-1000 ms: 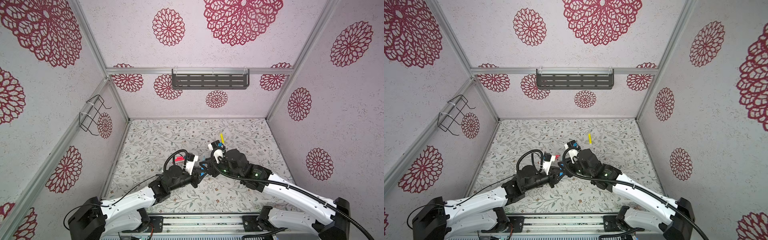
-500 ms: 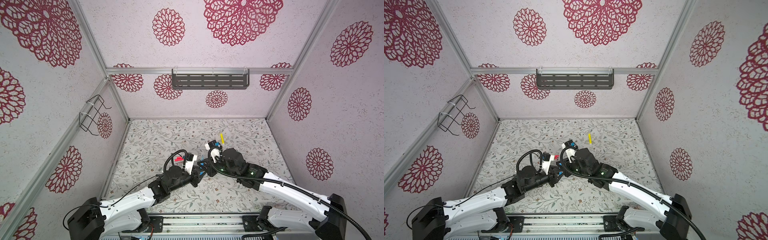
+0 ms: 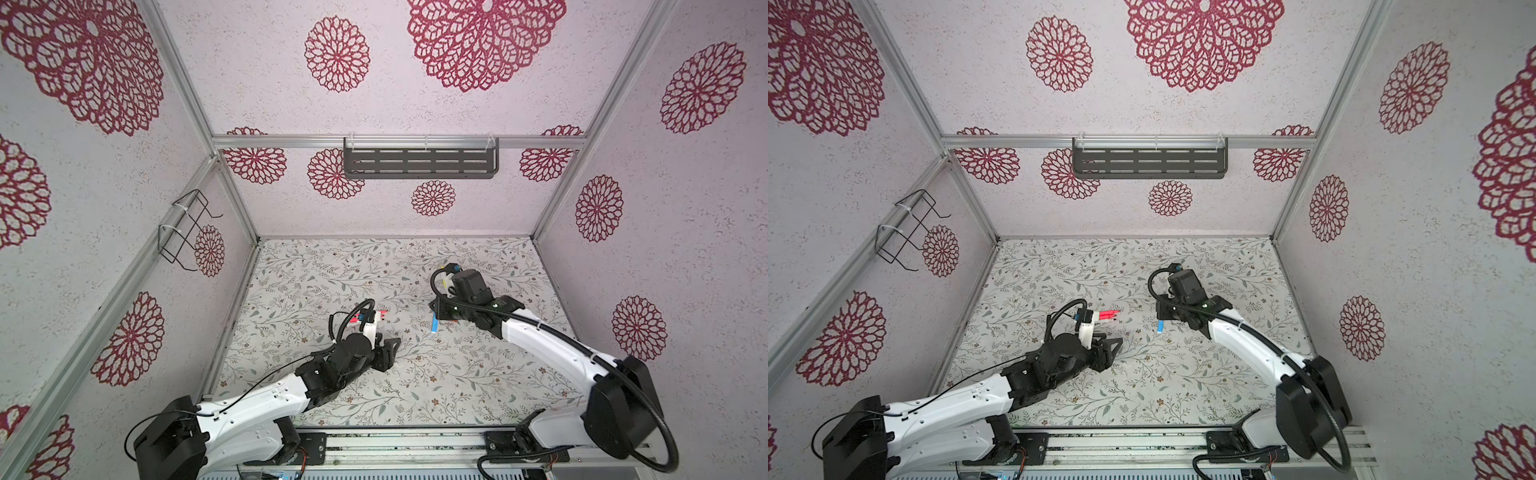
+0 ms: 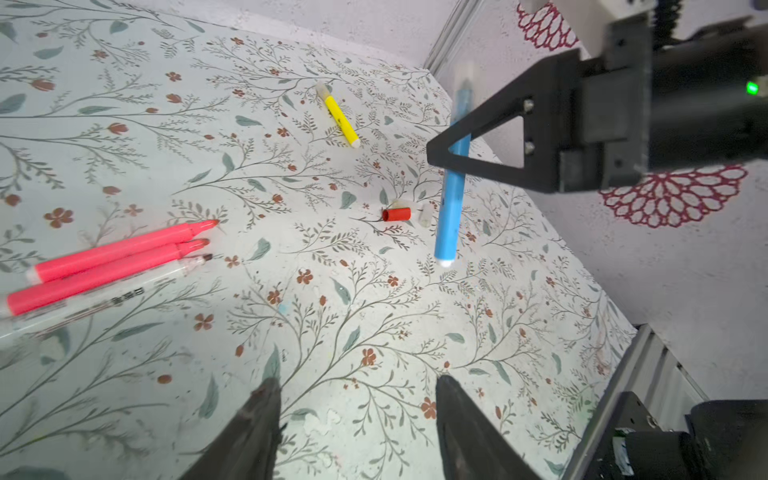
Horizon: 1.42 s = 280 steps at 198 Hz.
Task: Insert the pens into the pen caps
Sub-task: 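Carry the capped blue marker away from the robot beside the yellow marker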
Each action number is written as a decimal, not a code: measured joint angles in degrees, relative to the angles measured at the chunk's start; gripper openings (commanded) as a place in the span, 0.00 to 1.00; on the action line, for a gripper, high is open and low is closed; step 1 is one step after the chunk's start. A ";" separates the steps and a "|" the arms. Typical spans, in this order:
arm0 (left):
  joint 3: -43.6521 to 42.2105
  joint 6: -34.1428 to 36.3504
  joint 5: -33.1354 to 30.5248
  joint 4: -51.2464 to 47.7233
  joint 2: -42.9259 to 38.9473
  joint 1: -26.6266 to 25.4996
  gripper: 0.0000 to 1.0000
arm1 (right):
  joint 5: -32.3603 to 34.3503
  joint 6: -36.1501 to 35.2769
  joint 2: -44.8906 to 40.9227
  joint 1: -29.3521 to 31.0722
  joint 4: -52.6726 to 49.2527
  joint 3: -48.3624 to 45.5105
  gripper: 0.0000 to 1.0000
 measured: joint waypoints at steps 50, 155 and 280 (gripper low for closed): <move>-0.22 -0.81 -1.73 -3.04 -5.05 -0.02 0.62 | 3.43 -5.68 26.58 -4.28 -8.96 28.72 0.07; -3.67 -2.08 -4.09 -6.58 -13.31 -0.13 0.62 | 7.69 -9.46 61.55 -6.38 -29.20 73.48 0.08; -5.20 -2.08 -4.83 -6.86 -16.00 -0.13 0.63 | 14.21 -11.52 54.42 -7.89 -31.43 64.26 0.44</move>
